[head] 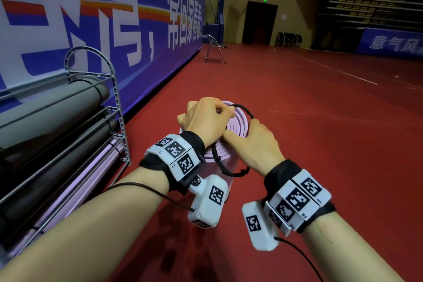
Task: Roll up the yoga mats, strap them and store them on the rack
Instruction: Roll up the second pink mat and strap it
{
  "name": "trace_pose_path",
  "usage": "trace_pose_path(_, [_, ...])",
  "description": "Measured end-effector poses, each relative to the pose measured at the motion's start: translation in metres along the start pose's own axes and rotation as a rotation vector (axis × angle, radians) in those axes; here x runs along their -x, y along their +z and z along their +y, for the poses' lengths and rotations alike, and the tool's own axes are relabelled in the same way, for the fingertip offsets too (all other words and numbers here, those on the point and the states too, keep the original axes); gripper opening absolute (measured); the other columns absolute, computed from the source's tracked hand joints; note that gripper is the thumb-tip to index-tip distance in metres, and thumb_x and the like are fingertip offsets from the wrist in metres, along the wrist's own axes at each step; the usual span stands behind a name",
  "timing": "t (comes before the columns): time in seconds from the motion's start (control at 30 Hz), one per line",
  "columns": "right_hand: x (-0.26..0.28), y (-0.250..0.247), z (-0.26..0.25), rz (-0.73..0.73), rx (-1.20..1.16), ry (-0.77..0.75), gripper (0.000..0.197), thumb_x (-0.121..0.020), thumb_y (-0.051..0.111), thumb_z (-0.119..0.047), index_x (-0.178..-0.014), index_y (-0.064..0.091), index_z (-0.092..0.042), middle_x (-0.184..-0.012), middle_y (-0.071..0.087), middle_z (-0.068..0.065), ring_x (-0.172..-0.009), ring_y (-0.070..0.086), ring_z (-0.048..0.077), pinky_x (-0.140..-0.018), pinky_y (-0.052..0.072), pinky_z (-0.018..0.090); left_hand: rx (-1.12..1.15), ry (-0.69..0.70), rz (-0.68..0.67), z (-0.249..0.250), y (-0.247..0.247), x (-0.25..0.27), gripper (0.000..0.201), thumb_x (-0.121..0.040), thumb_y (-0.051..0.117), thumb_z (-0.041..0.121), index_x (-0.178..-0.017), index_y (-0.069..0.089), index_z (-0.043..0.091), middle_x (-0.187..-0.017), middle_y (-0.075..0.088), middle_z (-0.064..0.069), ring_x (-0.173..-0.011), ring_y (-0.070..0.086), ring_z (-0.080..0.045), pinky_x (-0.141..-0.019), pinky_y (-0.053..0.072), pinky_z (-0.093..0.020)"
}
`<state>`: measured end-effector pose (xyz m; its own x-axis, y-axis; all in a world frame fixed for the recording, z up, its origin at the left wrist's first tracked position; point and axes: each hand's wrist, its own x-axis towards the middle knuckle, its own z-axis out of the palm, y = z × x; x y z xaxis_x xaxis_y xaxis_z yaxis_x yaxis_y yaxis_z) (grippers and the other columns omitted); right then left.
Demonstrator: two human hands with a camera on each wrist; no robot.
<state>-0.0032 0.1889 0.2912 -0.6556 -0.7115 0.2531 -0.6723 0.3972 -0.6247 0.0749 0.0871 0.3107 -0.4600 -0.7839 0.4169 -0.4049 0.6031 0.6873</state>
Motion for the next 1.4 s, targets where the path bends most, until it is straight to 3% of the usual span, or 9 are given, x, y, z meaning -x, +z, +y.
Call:
trace_pose_path(0.1, [-0.006,0.004,-0.003,-0.008,0.061,0.052,0.084,-0.075,0.058,-0.074,-0.122,0.042,-0.007,-0.122,0.056,0.012,-0.109,0.057,0.034,-0.081,0.047,0.040,0.000,0.022,-0.043,0.001,0.000,0.002,0.027,-0.088,0.056,0.049,-0.082,0.074,0.030,-0.116,0.063,0.022,-0.122,0.047,-0.017,-0.088,0.027,-0.037])
trace_pose_path(0.17, [-0.006,0.006,-0.002,0.050,0.085,0.041,0.073,-0.078,0.059,-0.067,-0.119,0.042,-0.010,-0.120,0.058,0.011,-0.105,0.058,0.035,-0.081,0.049,0.041,0.059,0.029,-0.070,0.000,-0.002,0.002,0.025,-0.085,0.058,0.049,-0.079,0.074,0.031,-0.121,0.063,0.020,-0.121,0.051,-0.015,-0.096,0.032,-0.037])
trace_pose_path(0.23, [-0.004,0.008,0.002,0.137,0.059,0.010,0.054,-0.080,0.060,-0.054,-0.113,0.045,-0.013,-0.115,0.056,0.008,-0.103,0.056,0.034,-0.082,0.048,0.042,0.266,0.000,-0.055,-0.004,-0.007,-0.004,0.024,-0.082,0.063,0.046,-0.071,0.073,0.027,-0.104,0.071,0.013,-0.105,0.061,-0.013,-0.097,0.043,-0.037])
trace_pose_path(0.4, [0.002,0.005,0.012,0.195,0.043,-0.044,0.042,-0.077,0.061,-0.047,-0.105,0.048,-0.018,-0.112,0.050,0.003,-0.108,0.047,0.030,-0.091,0.038,0.045,0.629,-0.323,-0.128,-0.011,-0.019,-0.014,0.036,-0.093,0.060,0.022,-0.058,0.060,0.015,-0.050,0.054,0.000,-0.046,0.051,-0.014,-0.055,0.044,-0.022])
trace_pose_path(0.67, [-0.002,-0.001,0.017,0.089,-0.079,0.010,0.033,-0.080,0.062,-0.042,-0.101,0.046,-0.022,-0.116,0.046,0.004,-0.091,0.048,0.026,-0.093,0.043,0.045,1.243,-0.778,-0.198,-0.040,-0.046,-0.042,0.030,-0.100,0.043,0.017,-0.071,0.045,0.013,-0.039,0.036,0.007,-0.034,0.036,-0.005,-0.047,0.035,-0.012])
trace_pose_path(0.77, [-0.007,-0.002,0.019,0.195,-0.116,0.036,0.033,-0.083,0.061,-0.037,-0.101,0.049,-0.013,-0.109,0.047,0.007,-0.094,0.049,0.030,-0.082,0.040,0.038,1.199,-0.751,-0.319,-0.046,-0.045,-0.019,0.028,-0.099,0.043,0.015,-0.071,0.048,0.009,-0.036,0.025,0.009,-0.026,0.024,-0.002,-0.033,0.021,-0.009])
trace_pose_path(0.97, [-0.016,0.004,0.020,0.214,-0.178,0.079,0.037,-0.085,0.059,-0.034,-0.110,0.050,-0.009,-0.112,0.039,0.005,-0.109,0.047,0.034,-0.093,0.041,0.040,1.269,-0.661,-0.502,-0.056,-0.030,0.019,0.028,-0.095,0.041,0.020,-0.067,0.043,0.016,-0.043,0.019,0.010,-0.028,0.019,-0.001,-0.033,0.013,-0.013])
trace_pose_path(1.17, [-0.023,-0.002,0.027,0.272,-0.218,0.180,0.040,-0.089,0.057,-0.034,-0.113,0.049,-0.003,-0.120,0.036,0.011,-0.115,0.043,0.036,-0.093,0.036,0.038,1.247,-0.569,-0.494,-0.044,-0.022,0.047,0.022,-0.091,0.045,0.023,-0.072,0.053,0.016,-0.060,0.054,-0.002,-0.061,0.063,-0.017,-0.076,0.048,-0.030])
trace_pose_path(1.4, [-0.025,-0.012,0.038,0.292,-0.296,0.308,0.049,-0.089,0.057,-0.038,-0.123,0.047,-0.004,-0.130,0.036,0.016,-0.120,0.042,0.038,-0.102,0.038,0.046,0.695,-0.396,-0.626,-0.030,-0.001,0.063,0.031,-0.102,0.033,0.025,-0.077,0.050,0.016,-0.049,0.037,0.008,-0.040,0.037,-0.004,-0.034,0.012,-0.013])
